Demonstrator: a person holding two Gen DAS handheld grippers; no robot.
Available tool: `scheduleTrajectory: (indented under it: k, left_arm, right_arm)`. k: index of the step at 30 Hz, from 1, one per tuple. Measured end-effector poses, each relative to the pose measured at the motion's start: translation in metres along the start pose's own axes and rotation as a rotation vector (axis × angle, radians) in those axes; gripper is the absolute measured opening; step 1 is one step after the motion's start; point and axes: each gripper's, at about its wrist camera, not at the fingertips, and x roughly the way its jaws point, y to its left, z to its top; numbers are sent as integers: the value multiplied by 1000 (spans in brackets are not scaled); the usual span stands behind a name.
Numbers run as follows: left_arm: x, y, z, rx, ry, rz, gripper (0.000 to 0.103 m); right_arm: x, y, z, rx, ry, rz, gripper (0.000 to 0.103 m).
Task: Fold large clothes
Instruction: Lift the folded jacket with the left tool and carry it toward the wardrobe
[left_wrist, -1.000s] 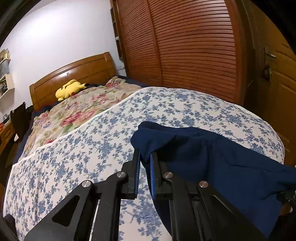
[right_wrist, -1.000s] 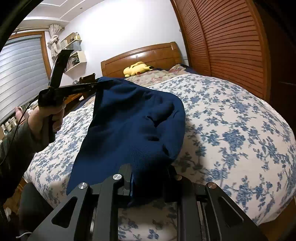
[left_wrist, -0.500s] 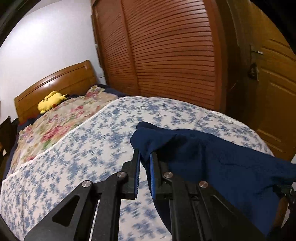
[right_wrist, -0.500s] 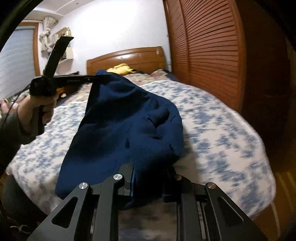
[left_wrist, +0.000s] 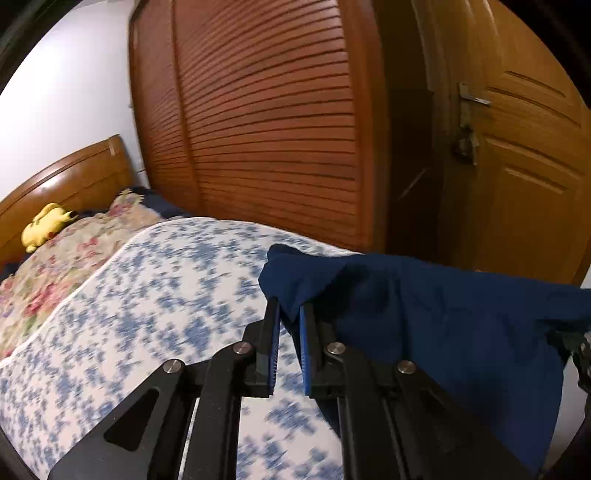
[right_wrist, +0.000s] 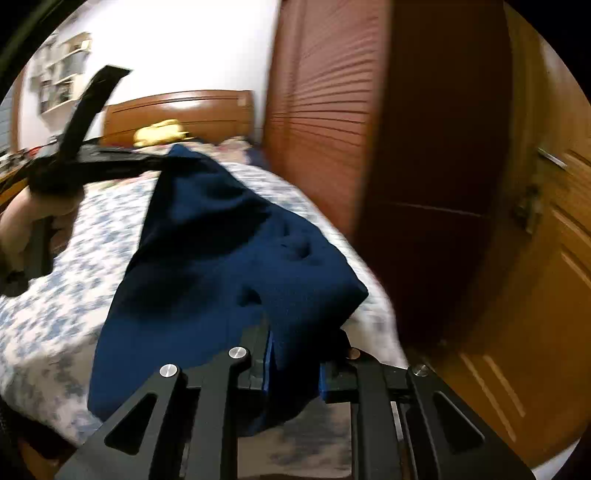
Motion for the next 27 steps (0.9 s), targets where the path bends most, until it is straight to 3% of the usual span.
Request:
scheduleTrajectory:
  k: [6,8,10,12,14,16,20,23,24,26,27]
  left_arm:
    - [19,-14,-3,21,18,19,11]
    - [17,-8,-6,11,30,1,11]
    - [16,-3,-10,-3,44,-15,13]
    - [11,2,-15,-3,49,-17,15]
    - [0,5,-19,15,41,-37,30]
    - [-9,5,-23,26,38,-61,36]
    - [-33,6,-39,25,38,-116,39]
    - [-51,4,-53,34,36,-143,42]
    - [-54,2,-55,36,35,-149,45]
    - [-67,1,-65,33,23,-168,64]
    - [-71,0,-69,33,18,-173,66]
  right_arm:
    - [8,-5,-20,35,78,-42,22]
    - [4,-4,-24,54,85,-61,28]
    - [0,-3,-22,74,89,-89,45]
    - [-6,-7,-19,89,81,-107,50]
    - [-12,-7,-14,85,60,-117,52]
    - [-18,2,-7,71,31,-118,53]
    - [-25,14,1,55,3,-163,53]
    - [-23,13,-1,73,37,-201,58]
    - [-19,12,-3,69,49,-225,61]
    - [-13,12,-2,58,85,-298,63]
    - [-9,8,0,63,100,-320,65]
